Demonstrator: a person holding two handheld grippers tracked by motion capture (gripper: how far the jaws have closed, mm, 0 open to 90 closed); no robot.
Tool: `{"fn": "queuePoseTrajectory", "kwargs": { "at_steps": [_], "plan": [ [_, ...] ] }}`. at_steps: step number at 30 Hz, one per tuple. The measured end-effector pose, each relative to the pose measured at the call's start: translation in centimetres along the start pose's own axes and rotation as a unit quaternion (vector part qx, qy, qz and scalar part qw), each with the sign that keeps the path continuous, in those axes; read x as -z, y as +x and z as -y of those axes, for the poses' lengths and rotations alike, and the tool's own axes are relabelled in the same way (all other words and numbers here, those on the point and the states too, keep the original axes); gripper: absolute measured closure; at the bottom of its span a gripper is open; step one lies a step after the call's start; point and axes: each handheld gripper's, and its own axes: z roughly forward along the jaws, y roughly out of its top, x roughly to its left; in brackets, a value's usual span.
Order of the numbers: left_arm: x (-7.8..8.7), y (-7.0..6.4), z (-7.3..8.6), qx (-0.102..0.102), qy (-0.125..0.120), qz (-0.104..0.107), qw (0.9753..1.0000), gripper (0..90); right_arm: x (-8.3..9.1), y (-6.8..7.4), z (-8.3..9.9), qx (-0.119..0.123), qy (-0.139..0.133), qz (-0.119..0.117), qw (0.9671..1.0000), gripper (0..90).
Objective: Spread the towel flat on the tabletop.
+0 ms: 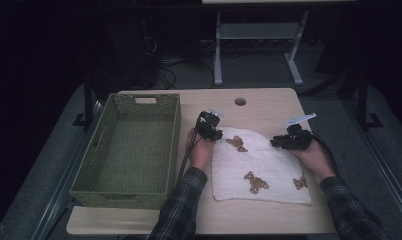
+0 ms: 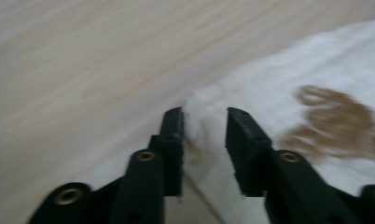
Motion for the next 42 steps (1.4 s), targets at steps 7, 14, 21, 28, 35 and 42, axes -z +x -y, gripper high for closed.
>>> {"fn": "queuePoseTrajectory", "kwargs": {
  "at_steps": [7,14,21,28,35,42],
  "plan": [
    [2.4,-2.6,2.6,-0.021,0.001,0.051,0.9985,49.7,0.3,0.7,-0.3,0.016,-0.005,0.003,0.9998,88.2],
    [3.7,-4.0,5.2,-0.050,0.007,0.085,0.9951,44.6,2.3,3.3,-0.7,0.053,-0.032,-0.006,0.9981,88.3],
    [4.2,-4.7,6.4,-0.082,-0.009,0.091,0.9924,40.3,2.4,7.1,0.5,0.097,-0.006,-0.032,0.9948,87.3],
    [3.8,-4.9,6.9,-0.094,-0.006,0.092,0.9913,39.6,2.6,9.1,1.6,0.116,0.011,-0.068,0.9908,79.3],
    [3.8,-4.9,7.0,-0.087,-0.014,0.091,0.9920,39.1,4.2,4.8,-0.3,0.054,-0.037,-0.015,0.9977,78.6],
    [3.8,-4.9,7.1,-0.085,-0.017,0.093,0.9919,39.1,0.9,3.4,-0.2,0.026,0.012,-0.040,0.9988,75.4]
  ]
}}
